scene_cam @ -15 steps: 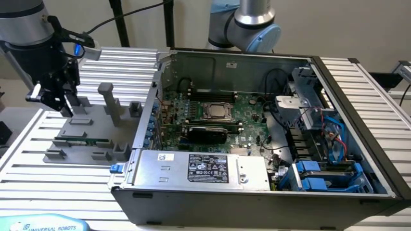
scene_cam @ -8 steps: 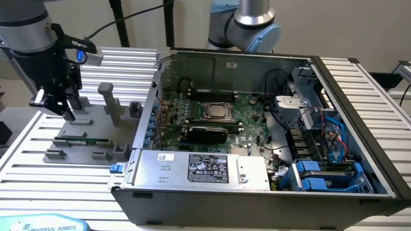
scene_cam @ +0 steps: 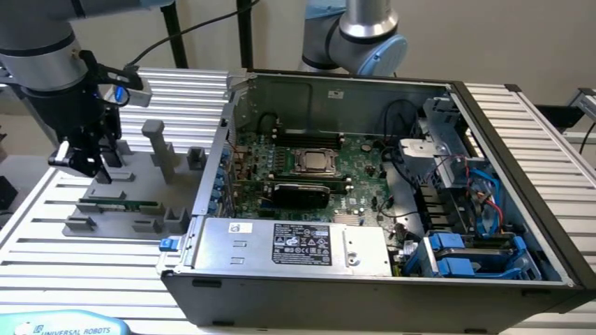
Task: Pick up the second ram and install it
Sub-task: 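Pick up the second ram and move it above second insertion slot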
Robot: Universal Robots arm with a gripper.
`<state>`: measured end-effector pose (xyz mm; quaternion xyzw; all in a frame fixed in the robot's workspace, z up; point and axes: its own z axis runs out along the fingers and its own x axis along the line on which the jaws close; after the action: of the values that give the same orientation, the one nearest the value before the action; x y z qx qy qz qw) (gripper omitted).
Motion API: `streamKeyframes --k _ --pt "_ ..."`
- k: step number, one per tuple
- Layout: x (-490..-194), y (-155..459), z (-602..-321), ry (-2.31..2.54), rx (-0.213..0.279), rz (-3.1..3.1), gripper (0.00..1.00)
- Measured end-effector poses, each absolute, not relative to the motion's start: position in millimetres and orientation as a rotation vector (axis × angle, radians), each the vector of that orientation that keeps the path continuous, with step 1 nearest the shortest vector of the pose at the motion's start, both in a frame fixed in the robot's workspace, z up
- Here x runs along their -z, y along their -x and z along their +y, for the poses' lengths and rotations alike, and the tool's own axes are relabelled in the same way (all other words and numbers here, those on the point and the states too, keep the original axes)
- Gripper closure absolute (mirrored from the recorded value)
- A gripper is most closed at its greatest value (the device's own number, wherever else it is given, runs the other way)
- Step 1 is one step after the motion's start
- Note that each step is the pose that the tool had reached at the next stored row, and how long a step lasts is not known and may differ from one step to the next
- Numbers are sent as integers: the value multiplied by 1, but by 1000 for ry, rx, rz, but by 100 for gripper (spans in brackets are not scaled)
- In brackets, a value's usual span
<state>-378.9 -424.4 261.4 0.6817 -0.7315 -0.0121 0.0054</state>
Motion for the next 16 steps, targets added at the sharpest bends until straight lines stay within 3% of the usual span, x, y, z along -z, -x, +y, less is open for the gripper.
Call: streamKeyframes --k 16 --pt "-232 379 -434 -2148 38 -2277 58"
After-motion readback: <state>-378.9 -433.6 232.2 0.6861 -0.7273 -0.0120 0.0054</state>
